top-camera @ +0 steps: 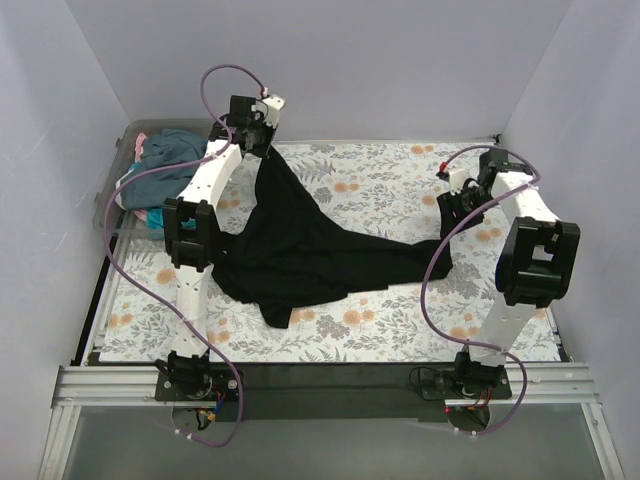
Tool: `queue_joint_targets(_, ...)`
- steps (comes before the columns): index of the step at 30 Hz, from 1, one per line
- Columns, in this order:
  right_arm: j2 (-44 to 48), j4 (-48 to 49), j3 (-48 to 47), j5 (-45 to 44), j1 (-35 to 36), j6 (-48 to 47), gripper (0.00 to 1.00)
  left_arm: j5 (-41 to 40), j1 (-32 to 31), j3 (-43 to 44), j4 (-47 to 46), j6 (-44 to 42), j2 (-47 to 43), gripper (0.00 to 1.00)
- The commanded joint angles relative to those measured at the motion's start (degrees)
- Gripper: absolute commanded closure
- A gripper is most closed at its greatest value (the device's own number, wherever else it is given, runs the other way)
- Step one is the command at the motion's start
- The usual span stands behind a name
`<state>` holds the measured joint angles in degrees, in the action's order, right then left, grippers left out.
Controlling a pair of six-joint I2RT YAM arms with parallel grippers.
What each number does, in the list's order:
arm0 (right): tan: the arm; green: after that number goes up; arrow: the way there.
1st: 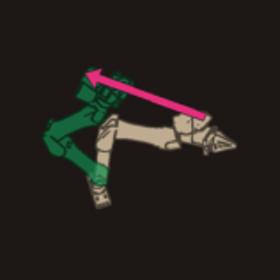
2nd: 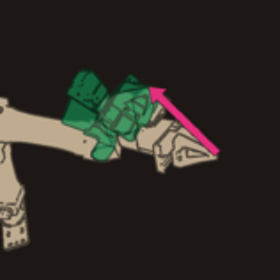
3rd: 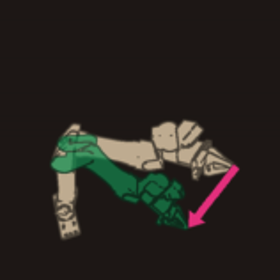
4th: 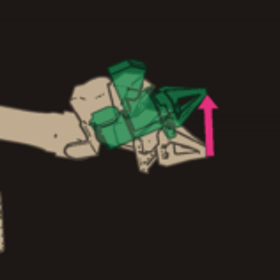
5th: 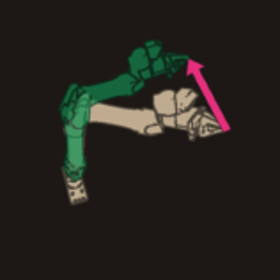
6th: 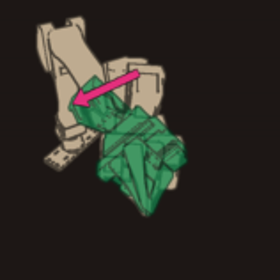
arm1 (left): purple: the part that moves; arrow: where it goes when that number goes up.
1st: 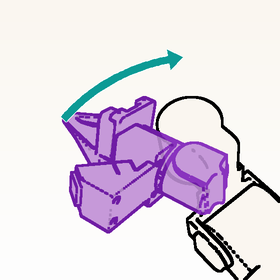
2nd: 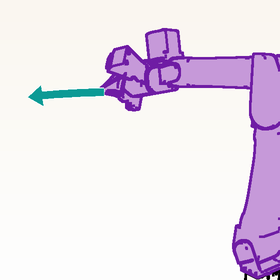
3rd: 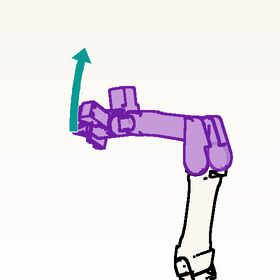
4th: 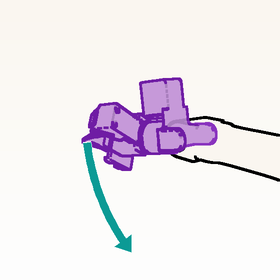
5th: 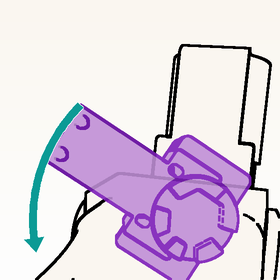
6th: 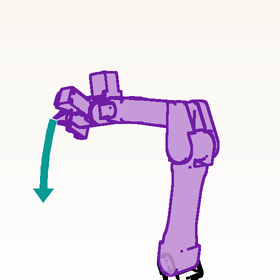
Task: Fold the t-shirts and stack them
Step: Flatten the tshirt out
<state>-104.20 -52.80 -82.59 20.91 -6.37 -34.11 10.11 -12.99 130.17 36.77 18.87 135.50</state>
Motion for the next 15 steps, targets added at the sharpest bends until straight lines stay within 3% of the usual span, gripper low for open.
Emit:
queue_joint_targets(1, -3.98, -0.73, -1.70, 1.25, -0.22, 1.77, 0.45, -2.72, 1.74, -0.18, -5.81, 3.34, -5.50, 1.00)
queue_joint_targets(4, -4.78, 0.23, -0.56, 0.54, -0.22, 1.41, 0.45, -0.72, 3.67, -3.16, -10.14, 4.94, -8.05, 1.00)
queue_joint_targets(9, -6.80, 3.84, -2.74, 0.62, -0.22, 5.89, 0.49, 7.45, 3.77, -7.90, -9.44, 5.47, -9.55, 1.00)
queue_joint_targets(15, -10.57, 8.41, -8.28, 1.07, -0.22, 11.43, 0.49, 8.35, 3.77, -9.76, -9.09, 6.26, -10.34, 1.00)
